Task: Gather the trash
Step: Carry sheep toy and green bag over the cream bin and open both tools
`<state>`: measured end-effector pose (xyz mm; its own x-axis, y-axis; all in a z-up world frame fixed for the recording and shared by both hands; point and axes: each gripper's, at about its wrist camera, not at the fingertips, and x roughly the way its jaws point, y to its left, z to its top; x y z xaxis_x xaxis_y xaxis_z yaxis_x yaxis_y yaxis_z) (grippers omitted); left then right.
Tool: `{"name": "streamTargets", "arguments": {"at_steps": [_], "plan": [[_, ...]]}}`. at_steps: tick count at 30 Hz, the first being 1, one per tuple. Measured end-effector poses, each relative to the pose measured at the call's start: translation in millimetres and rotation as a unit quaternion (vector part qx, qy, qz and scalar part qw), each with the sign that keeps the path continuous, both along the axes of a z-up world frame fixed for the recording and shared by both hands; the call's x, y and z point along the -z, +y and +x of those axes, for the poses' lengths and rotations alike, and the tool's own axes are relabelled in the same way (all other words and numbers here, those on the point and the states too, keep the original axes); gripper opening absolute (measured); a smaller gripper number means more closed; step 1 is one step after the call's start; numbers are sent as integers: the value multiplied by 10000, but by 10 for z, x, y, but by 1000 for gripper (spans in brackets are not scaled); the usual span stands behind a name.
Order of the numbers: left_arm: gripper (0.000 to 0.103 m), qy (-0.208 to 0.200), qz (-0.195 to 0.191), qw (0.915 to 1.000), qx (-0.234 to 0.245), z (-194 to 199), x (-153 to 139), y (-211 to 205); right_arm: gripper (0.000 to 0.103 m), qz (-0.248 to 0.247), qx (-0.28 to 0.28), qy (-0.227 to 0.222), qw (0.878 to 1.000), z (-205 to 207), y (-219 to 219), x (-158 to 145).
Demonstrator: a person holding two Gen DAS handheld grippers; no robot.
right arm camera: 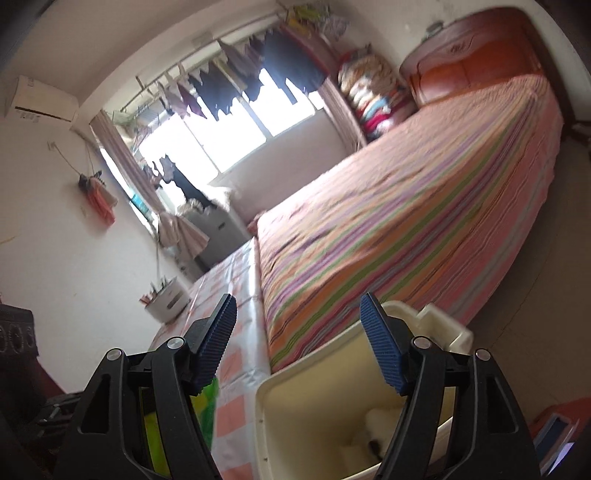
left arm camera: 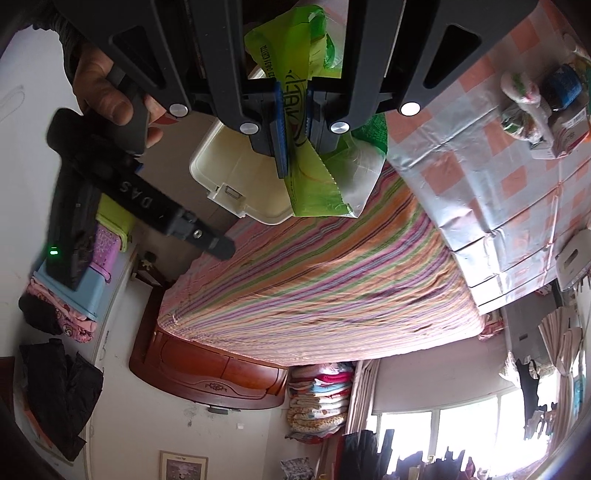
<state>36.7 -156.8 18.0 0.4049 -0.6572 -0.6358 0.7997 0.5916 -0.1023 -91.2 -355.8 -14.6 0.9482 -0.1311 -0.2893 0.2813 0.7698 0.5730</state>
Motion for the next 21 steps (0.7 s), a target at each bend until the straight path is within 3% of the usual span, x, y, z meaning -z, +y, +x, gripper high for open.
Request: {"name": "streamTargets", "arguments": {"at_steps": [8, 19, 20, 21], "plan": [[8, 252, 103, 9995, 153, 154, 229, -404, 71, 157, 810, -542, 9951, -298, -165, -66], [13, 609, 213, 9970, 423, 248, 468, -730, 72, 180, 905, -666, 9935, -318, -81, -64], [29, 656, 253, 9966, 423, 242, 474, -740, 72, 169, 907, -674, 9935, -320, -71, -66], [66, 699, 251, 9964, 415, 242, 472, -741, 72, 160, 901, -678, 9935, -315, -62, -69]]}}
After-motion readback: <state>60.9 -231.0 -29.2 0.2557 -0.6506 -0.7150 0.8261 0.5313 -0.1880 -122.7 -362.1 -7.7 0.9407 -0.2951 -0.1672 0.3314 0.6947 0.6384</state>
